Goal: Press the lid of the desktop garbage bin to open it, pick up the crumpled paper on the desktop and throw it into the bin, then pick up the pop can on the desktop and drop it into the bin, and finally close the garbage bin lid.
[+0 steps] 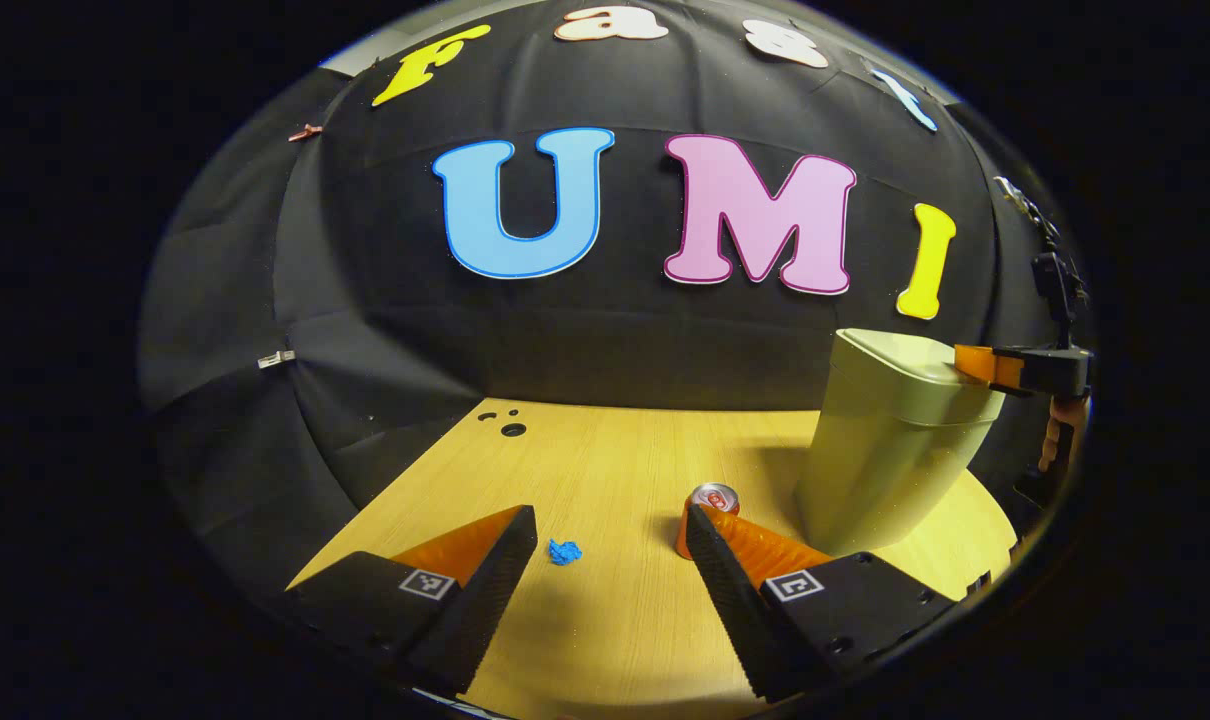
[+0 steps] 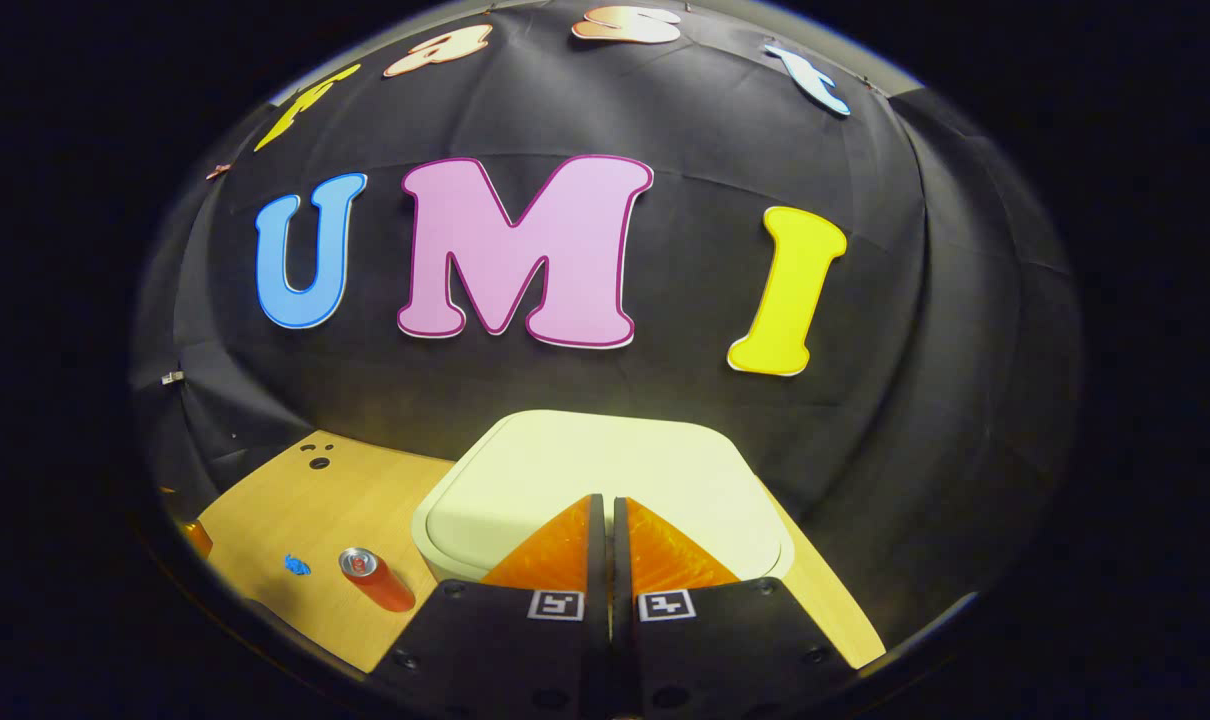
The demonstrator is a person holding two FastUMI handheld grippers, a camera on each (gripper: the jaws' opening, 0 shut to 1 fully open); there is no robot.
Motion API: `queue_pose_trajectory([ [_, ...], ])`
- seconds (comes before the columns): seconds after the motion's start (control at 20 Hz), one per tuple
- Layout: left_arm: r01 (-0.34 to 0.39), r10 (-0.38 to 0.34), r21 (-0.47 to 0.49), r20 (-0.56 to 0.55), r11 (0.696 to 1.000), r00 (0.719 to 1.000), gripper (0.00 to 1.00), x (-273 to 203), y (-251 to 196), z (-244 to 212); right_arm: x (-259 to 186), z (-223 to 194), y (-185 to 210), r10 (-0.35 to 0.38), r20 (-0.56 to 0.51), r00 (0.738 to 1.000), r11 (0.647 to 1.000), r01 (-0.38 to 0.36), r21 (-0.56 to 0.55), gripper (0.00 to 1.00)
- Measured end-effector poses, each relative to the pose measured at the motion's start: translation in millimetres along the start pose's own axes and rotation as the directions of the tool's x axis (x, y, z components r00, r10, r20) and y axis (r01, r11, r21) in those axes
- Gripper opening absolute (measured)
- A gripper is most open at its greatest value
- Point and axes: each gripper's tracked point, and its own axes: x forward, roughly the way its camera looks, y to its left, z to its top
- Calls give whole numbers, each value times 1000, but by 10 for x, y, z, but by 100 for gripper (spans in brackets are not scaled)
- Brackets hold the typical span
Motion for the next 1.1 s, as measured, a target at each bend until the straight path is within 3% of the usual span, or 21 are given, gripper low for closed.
queue_pose_trajectory([
  [0.15,10,-10,18,22,1000,1000,96,0,-31,51,-1,70,2,-4,17,1000,1000,4,23,5],
  [0.35,17,-19,45,33,999,999,100,-41,6,35,-46,98,54,-21,6,1000,999,21,-27,5],
  [0.4,16,-18,48,34,999,999,96,-58,38,24,-72,117,92,-15,5,1000,1000,15,-23,9],
  [0.45,14,-15,50,37,999,999,96,-80,64,14,-106,129,113,-13,5,1000,1000,13,-16,5],
  [0.7,10,-13,62,49,998,999,96,-227,259,-43,-369,276,171,-29,40,999,999,28,18,5],
  [1.1,57,-60,56,51,997,997,96,-285,563,-300,-765,105,385,-31,32,999,999,30,39,5],
])
